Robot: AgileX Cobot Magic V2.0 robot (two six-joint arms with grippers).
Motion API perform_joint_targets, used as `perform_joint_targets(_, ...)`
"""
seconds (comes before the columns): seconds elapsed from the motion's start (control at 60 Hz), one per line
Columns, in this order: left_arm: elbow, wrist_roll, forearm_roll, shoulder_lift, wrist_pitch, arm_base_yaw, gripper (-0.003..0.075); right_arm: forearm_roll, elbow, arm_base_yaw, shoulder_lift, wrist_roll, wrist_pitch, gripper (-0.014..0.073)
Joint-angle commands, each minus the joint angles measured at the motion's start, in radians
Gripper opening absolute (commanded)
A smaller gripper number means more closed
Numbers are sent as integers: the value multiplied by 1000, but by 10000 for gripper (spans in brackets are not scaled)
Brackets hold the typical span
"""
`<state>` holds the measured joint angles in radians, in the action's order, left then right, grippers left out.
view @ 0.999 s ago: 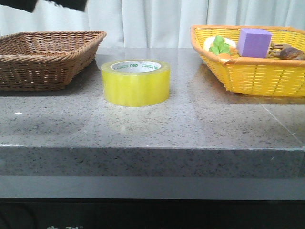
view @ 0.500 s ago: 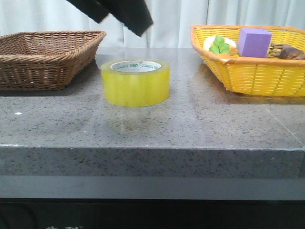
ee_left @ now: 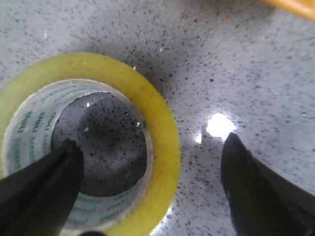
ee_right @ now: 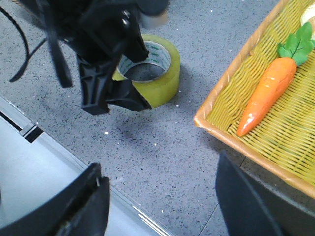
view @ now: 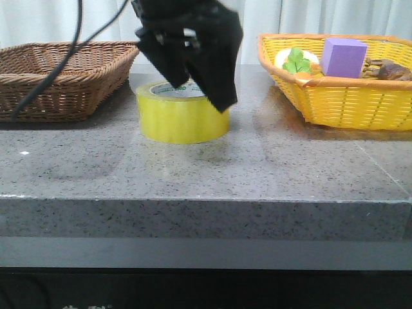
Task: Transfer tape with both arms
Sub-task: 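Move the left gripper over the tape roll and grasp its rim, then lift the tape roll with the left gripper toward the brown basket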
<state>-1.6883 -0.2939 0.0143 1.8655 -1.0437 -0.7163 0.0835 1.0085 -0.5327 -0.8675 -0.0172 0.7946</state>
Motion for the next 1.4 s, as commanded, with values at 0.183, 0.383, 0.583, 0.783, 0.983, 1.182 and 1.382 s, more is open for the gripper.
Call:
perform_joint_targets(0.183,-38,0,-6,17,24,-6,519,6,24,6,3,-6,-60,489)
perform_joint_targets(0.383,-38,0,-2,22,23,-6,258,6,24,6,3,-6,-60,489)
perform_joint_targets(0.583,-40,0,-2,20,19,-6,113,6,24,6,3,-6,-60,489)
perform_joint_targets(0.783,-115,0,-2,18,-35,-6,101,6,24,6,3,-6,-60,489)
perform_joint_targets(0.983,-270,0,-8,18,-110,-5,101,6,24,6,3,-6,-60,489)
perform_joint_targets(1.182,-398,0,-70,16,-171,20,101,6,24,6,3,-6,-60,489)
perform_joint_targets(1.382,-476,7,-82,11,-216,102,101,6,24,6,3,-6,-60,489)
